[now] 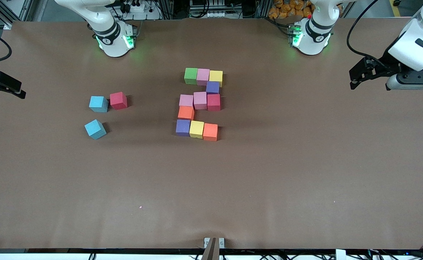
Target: Form number 2 with 11 blocks
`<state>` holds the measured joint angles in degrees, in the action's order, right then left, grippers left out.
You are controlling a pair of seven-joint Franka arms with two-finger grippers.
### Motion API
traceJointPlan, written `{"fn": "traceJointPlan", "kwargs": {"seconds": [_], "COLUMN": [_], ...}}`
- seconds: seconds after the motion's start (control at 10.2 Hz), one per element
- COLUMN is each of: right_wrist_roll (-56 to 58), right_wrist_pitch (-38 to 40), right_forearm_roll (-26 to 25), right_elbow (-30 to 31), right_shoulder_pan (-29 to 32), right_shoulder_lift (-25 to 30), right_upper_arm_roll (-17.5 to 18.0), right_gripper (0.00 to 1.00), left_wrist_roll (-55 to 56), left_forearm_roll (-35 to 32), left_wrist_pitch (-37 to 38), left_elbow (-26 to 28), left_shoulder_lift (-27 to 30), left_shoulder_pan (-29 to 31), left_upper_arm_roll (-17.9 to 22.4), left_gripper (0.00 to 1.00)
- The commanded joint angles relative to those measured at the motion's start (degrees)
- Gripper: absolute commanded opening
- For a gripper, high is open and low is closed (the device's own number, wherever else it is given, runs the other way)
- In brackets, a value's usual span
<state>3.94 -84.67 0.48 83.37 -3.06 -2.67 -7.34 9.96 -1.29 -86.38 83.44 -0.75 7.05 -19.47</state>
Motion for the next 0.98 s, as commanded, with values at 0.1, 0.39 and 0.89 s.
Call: {"fn": "traceJointPlan", "kwargs": {"seconds": [0.1,0.39,0.89], "right_wrist_roll": [0.2,0.1,0.1], "right_wrist_pitch": [0.2,0.4,0.6], "right_forearm_roll": [0.8,0.8,0.8], "right_elbow": [-0.2,-0.2,-0.5], "right_shoulder_pan": [0.6,0.5,0.6], "right_shoulder_lift": [0.3,0.4,0.6], "right_upper_arm_roll": [0.4,0.4,0.5], "right_gripper": [1.0,1.0,1.0], "left_wrist_roll": [-1.2,-1.8,-2.0], "left_forearm_roll": [1.0,0.7,1.0], "left_wrist_pitch": [1.3,2.2,3.6], "left_elbow": [-0.4,-0.4,-0.3], "left_shoulder_lift": [0.3,0.4,0.4], "left_shoulder_pan": [0.8,1.0,-11.3], "left_upper_arm_roll": [0.1,1.9,14.6], "left_gripper": [1.0,1.0,1.0]}}
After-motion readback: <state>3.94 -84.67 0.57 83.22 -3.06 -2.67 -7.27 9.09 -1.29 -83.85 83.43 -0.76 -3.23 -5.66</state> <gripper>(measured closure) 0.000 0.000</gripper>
